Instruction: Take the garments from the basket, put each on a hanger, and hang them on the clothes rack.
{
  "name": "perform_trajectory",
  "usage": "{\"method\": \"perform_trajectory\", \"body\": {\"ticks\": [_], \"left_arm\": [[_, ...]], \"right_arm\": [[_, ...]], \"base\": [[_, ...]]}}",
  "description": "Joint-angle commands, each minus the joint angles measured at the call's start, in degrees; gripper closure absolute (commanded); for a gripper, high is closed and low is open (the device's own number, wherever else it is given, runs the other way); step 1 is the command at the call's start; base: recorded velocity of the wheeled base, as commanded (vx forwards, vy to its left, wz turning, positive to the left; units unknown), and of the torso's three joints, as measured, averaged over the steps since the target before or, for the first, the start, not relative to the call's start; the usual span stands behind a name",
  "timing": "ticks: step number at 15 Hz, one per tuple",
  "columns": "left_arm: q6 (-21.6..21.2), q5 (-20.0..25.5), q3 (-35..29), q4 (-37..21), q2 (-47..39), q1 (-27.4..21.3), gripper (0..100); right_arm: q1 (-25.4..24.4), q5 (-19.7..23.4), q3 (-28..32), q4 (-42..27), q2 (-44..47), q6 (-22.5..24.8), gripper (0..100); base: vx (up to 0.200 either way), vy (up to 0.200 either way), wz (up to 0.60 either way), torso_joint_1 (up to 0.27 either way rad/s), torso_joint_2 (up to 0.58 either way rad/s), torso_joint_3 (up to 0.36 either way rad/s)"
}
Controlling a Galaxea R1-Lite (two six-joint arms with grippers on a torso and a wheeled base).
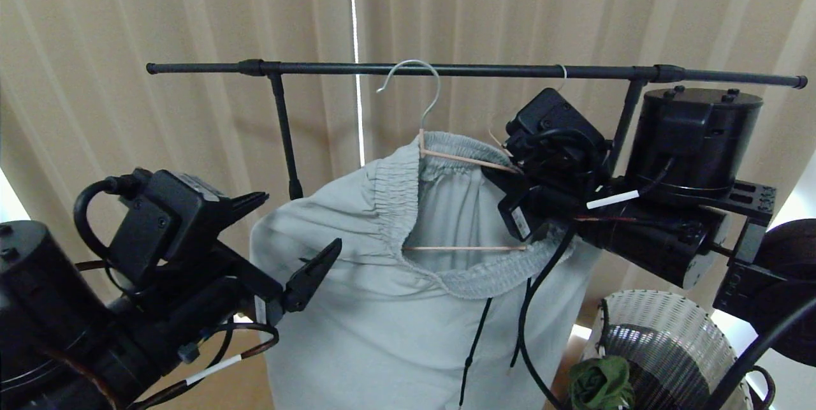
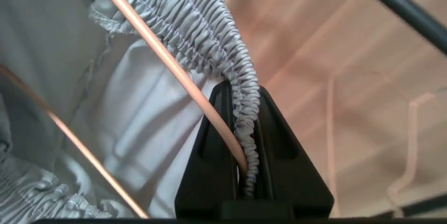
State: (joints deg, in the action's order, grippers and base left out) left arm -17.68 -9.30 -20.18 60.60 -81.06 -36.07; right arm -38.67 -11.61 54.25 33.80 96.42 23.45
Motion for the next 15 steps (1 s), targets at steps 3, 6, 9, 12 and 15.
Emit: {"method": "perform_trajectory", "body": {"ticks": [3,6,9,12,15], "left_arm": [[3.0,0.1,3.7,0.0,5.0,4.2,0],[4.8,2.1,4.2,-0.2,5.2,10.0,0],[4.8,6.8,4.5,-0.2,4.4,13.1,0],[4.8,7.0,4.1,-0.3,3.0,13.1,0],[4.8,7.1,4.0,-0.1,0.7,13.7,0]], "right_arm": [[1.1,0.3,-0.7,0.0,-4.7,-1.0,100],[1.1,0.3,-1.3,-0.1,-8.2,-2.4,100],[1.1,0.7,-1.5,-0.1,-10.3,-2.9,100],[1.1,0.8,-1.5,0.0,-10.5,-2.9,100],[1.1,0.9,-1.8,0.0,-10.7,-3.0,100]], "base": [[0.0,0.0,0.0,0.0,0.0,0.0],[0.0,0.0,0.0,0.0,0.0,0.0],[0.0,0.0,0.0,0.0,0.0,0.0],[0.0,0.0,0.0,0.0,0.0,0.0],[0.0,0.0,0.0,0.0,0.0,0.0]]}}
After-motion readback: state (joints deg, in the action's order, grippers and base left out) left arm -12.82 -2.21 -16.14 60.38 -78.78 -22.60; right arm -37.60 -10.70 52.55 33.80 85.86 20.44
